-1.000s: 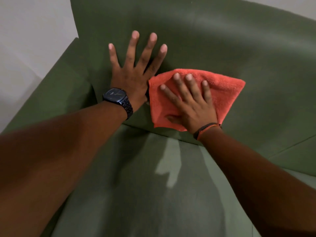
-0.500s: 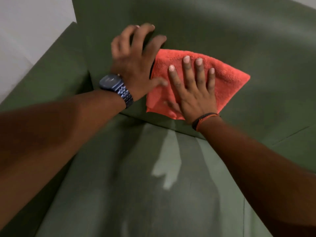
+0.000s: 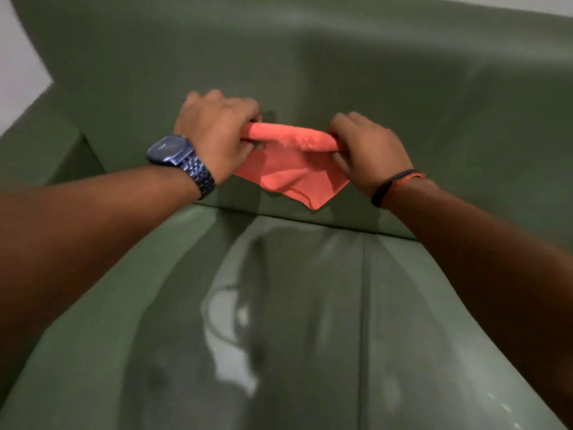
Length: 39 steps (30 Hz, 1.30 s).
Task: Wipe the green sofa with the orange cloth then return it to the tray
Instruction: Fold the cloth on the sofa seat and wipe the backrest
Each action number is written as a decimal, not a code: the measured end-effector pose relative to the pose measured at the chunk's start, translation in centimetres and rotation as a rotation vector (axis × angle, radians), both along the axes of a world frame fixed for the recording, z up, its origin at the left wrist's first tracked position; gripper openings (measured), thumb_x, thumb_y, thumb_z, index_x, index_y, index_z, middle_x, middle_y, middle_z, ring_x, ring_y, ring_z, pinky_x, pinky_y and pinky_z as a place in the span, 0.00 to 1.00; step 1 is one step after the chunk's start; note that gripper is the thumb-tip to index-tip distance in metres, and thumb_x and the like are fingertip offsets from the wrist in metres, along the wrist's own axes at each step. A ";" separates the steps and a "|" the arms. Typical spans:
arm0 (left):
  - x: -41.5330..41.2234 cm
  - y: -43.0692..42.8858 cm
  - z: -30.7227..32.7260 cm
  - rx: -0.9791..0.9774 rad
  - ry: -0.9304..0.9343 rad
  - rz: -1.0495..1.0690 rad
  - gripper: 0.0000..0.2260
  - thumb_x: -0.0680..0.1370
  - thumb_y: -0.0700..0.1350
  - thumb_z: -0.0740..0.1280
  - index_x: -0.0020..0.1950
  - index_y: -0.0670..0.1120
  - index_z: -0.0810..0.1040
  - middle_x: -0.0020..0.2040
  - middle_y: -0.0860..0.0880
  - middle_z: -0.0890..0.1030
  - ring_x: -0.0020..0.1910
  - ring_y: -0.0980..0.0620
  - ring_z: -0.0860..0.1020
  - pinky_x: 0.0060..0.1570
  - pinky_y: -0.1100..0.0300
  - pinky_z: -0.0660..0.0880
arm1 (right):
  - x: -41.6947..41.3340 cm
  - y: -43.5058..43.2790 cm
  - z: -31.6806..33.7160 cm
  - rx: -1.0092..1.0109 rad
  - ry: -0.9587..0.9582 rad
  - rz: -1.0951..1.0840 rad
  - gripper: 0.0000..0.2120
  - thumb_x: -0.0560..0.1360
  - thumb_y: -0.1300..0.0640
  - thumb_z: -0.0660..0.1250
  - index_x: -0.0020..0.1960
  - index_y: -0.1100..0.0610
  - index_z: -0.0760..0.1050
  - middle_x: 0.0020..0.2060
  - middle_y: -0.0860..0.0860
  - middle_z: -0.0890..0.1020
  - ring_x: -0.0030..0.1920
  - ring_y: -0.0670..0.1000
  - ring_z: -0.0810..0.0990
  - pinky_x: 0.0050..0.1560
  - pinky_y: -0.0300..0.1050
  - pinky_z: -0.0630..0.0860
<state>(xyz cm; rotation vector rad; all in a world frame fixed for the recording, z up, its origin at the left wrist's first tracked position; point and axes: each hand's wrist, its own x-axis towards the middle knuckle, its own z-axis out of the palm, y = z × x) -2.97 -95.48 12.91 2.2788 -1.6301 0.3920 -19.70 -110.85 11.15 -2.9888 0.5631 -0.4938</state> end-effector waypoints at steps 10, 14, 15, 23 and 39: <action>-29.0 -12.4 -2.7 0.042 -0.031 -0.113 0.05 0.66 0.37 0.68 0.39 0.45 0.75 0.39 0.45 0.81 0.45 0.41 0.74 0.46 0.46 0.66 | -31.5 -8.5 0.6 0.002 0.184 -0.018 0.14 0.72 0.51 0.59 0.51 0.61 0.72 0.45 0.63 0.74 0.40 0.64 0.76 0.34 0.54 0.75; -36.4 -12.1 -5.9 -0.067 -0.060 -0.177 0.08 0.61 0.39 0.71 0.33 0.46 0.73 0.31 0.48 0.79 0.37 0.43 0.75 0.42 0.48 0.70 | -40.3 -7.9 -3.2 -0.063 0.121 -0.083 0.09 0.68 0.61 0.71 0.45 0.62 0.73 0.39 0.63 0.76 0.35 0.62 0.76 0.30 0.51 0.73; -38.1 -11.3 -7.2 -0.043 -0.047 -0.202 0.07 0.60 0.39 0.69 0.33 0.47 0.74 0.30 0.48 0.78 0.36 0.43 0.75 0.41 0.49 0.70 | -42.2 -6.9 -4.7 -0.071 0.130 -0.059 0.07 0.69 0.62 0.69 0.45 0.62 0.73 0.38 0.63 0.77 0.34 0.62 0.76 0.29 0.51 0.73; -47.0 -0.4 -21.2 0.705 0.107 -0.329 0.48 0.45 0.58 0.78 0.62 0.50 0.70 0.60 0.46 0.74 0.56 0.44 0.73 0.52 0.47 0.69 | -54.2 3.7 -17.1 0.223 0.547 -0.060 0.24 0.66 0.41 0.67 0.57 0.54 0.73 0.47 0.54 0.81 0.45 0.58 0.80 0.43 0.50 0.77; -45.9 2.3 -25.5 0.936 0.350 0.076 0.70 0.46 0.73 0.71 0.73 0.50 0.31 0.75 0.48 0.34 0.73 0.45 0.34 0.64 0.28 0.45 | -51.1 8.0 -25.0 0.290 0.409 -0.377 0.34 0.71 0.31 0.52 0.74 0.41 0.53 0.76 0.53 0.56 0.76 0.58 0.54 0.72 0.61 0.53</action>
